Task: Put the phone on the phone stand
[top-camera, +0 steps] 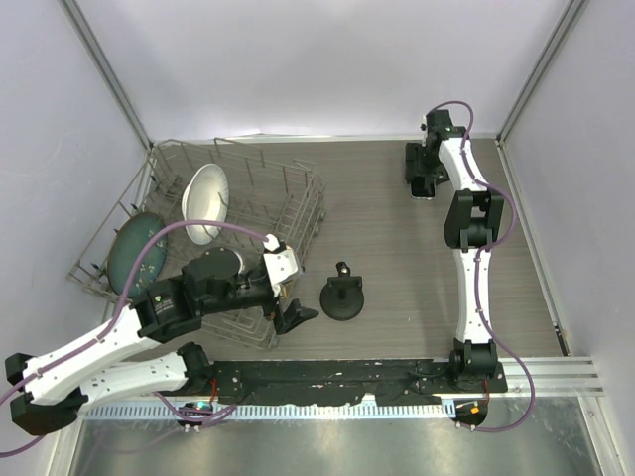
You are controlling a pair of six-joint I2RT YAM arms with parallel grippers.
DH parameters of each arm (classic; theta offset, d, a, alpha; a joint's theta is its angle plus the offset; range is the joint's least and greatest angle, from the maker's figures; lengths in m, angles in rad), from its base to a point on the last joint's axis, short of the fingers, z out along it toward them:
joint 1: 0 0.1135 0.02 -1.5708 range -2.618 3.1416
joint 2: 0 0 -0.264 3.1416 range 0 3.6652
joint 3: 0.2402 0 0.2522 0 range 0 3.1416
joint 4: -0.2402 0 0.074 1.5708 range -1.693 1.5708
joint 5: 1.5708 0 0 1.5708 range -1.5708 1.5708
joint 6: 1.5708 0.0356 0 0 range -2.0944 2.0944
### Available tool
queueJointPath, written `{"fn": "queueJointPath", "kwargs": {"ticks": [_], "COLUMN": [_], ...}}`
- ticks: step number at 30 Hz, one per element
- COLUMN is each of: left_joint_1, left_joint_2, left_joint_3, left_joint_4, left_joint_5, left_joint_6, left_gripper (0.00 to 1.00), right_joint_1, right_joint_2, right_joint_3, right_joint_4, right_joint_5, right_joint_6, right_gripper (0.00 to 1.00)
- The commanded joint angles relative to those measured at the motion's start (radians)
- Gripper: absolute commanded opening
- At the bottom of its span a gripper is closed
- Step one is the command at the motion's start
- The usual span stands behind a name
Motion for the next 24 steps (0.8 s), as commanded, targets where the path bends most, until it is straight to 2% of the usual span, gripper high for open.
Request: {"fn": "queueJointPath", "kwargs": {"ticks": [1, 11, 16, 19, 20, 22, 24], "left_joint_1": [0.003, 0.003, 0.005, 0.005, 0.006, 0.008, 0.011], "left_joint_2": [0.006, 0.017, 0.024, 0.030, 0.029, 0.030, 0.029], "left_joint_3": [0.006, 0.003, 0.000, -0.001, -0.003, -0.003, -0.006], "left_joint_4": [0.048, 0.051, 0.053, 0.053, 0.054, 0.054, 0.056], "left_joint_5": [0.015, 0.000, -0.002, -0.005, -0.006, -0.008, -0.011], "left_joint_6": [-0.011, -0.008, -0.002, 0.000, 0.003, 0.003, 0.003], "left_gripper": [1.00, 1.00, 1.00, 1.00, 1.00, 1.00, 1.00], "right_joint_1": [-0.005, -0.005, 0.013, 0.026, 0.027, 0.029, 0.029], "right_joint_2": [0.068, 0.111, 0.125, 0.130, 0.131, 0.128, 0.122], "right_joint_3": [-0.013, 0.034, 0.032, 0.031, 0.031, 0.032, 0.031], "right_joint_4": [-0.139, -0.057, -0.030, -0.027, -0.028, -0.025, -0.025], "right_joint_5": [0.009, 0.045, 0.060, 0.075, 0.079, 0.082, 0.088], "right_joint_6": [0.035, 0.016, 0.010, 0.005, 0.004, 0.007, 0.010], "right_gripper": [0.89, 0.89, 0.84, 0.75, 0.67, 0.58, 0.41]}}
